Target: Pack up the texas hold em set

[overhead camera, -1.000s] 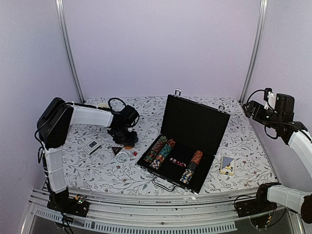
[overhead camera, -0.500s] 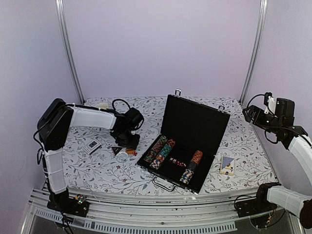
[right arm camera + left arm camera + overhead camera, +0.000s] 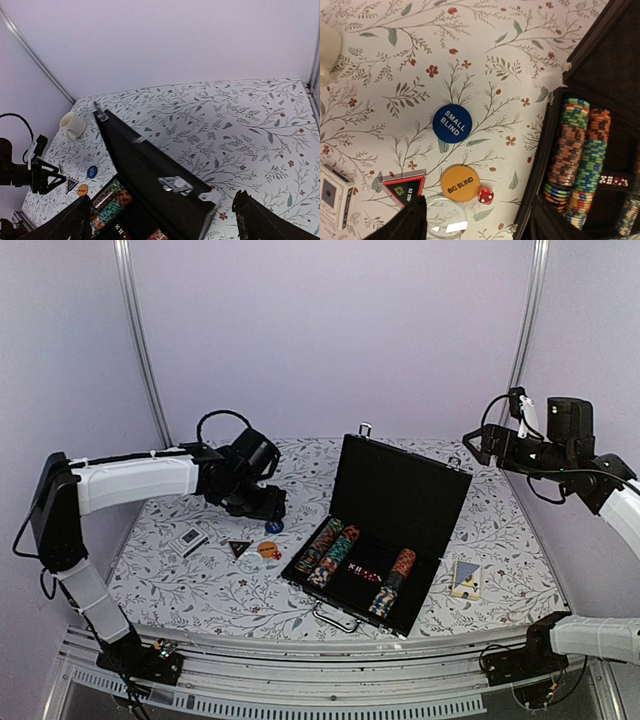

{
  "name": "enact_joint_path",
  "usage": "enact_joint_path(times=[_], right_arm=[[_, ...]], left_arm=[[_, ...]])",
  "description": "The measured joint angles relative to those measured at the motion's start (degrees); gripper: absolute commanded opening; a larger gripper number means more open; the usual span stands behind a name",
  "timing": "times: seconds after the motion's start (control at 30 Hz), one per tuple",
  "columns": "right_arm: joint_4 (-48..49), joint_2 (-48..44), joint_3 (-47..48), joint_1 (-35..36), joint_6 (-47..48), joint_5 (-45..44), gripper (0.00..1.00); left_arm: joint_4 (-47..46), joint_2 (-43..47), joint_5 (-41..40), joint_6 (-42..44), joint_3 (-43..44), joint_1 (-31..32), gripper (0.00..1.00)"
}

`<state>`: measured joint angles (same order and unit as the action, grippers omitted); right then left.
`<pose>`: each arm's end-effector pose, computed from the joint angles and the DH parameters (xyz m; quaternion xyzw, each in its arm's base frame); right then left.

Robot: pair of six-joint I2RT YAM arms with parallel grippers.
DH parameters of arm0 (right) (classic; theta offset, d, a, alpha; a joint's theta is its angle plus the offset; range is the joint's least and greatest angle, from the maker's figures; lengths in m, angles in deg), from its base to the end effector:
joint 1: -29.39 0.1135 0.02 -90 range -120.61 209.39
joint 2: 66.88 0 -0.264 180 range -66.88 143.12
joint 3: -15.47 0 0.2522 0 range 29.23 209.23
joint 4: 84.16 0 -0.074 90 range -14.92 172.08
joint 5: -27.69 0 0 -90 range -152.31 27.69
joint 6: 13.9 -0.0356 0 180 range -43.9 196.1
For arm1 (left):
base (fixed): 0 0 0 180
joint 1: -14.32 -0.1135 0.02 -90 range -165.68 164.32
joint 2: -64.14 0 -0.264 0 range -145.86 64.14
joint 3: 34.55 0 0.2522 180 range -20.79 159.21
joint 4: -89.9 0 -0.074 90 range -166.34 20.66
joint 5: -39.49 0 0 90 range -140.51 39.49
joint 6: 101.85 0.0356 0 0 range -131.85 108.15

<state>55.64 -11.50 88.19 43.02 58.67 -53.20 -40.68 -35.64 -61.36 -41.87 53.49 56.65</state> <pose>0.2040 0.0553 0.3635 -0.0164 0.8316 0.2113 0.5134 0.2739 -0.2404 0.2269 0.0800 0.9611 -0.0724 0.2542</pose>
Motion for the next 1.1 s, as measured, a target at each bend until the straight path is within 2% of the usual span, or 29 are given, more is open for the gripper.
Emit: enact_joint_path(times=[0.2, 0.3, 0.4, 0.47, 0.53, 0.7, 0.83, 0.97, 1.1], right_arm=[[-0.5, 7.9, 8.9, 17.3, -2.1, -4.8, 1.0], [-0.1, 14.6, 12.1, 24.9, -3.1, -8.1, 0.97], [0.8, 22.8, 14.7, 31.9, -4.0, -10.1, 0.94], [1.5, 28.0, 16.1, 35.0, -4.6, -10.3, 0.93], [2.2, 33.0, 17.7, 38.0, -5.1, -10.3, 0.91], [3.8, 44.7, 24.1, 42.8, -5.6, -11.5, 0.8], [4.6, 53.7, 29.7, 44.2, -5.0, -12.0, 0.8], [4.3, 62.3, 36.4, 44.1, -3.4, -13.0, 0.8], [3.6, 68.8, 42.7, 44.1, -1.0, -13.9, 0.8]], left_arm=[[0.3, 12.7, 1.2, 3.3, 0.9, -3.0, 0.93], [0.5, 17.2, 5.8, 6.3, 2.8, -9.8, 0.94], [1.3, 19.7, 10.3, 9.0, 4.9, -20.1, 0.94], [1.9, 20.5, 9.2, 11.1, 5.0, -25.2, 0.94], [1.2, 21.7, 4.6, 13.2, 2.4, -26.5, 0.95], [0.8, 24.4, -5.0, 17.9, -7.6, -26.3, 0.96], [-2.3, 27.5, -10.3, 22.6, -12.6, -26.3, 0.96], [-10.7, 32.7, -16.8, 26.0, -18.9, -26.4, 0.96], [-15.9, 35.5, -19.4, 27.5, -24.8, -26.4, 0.96]])
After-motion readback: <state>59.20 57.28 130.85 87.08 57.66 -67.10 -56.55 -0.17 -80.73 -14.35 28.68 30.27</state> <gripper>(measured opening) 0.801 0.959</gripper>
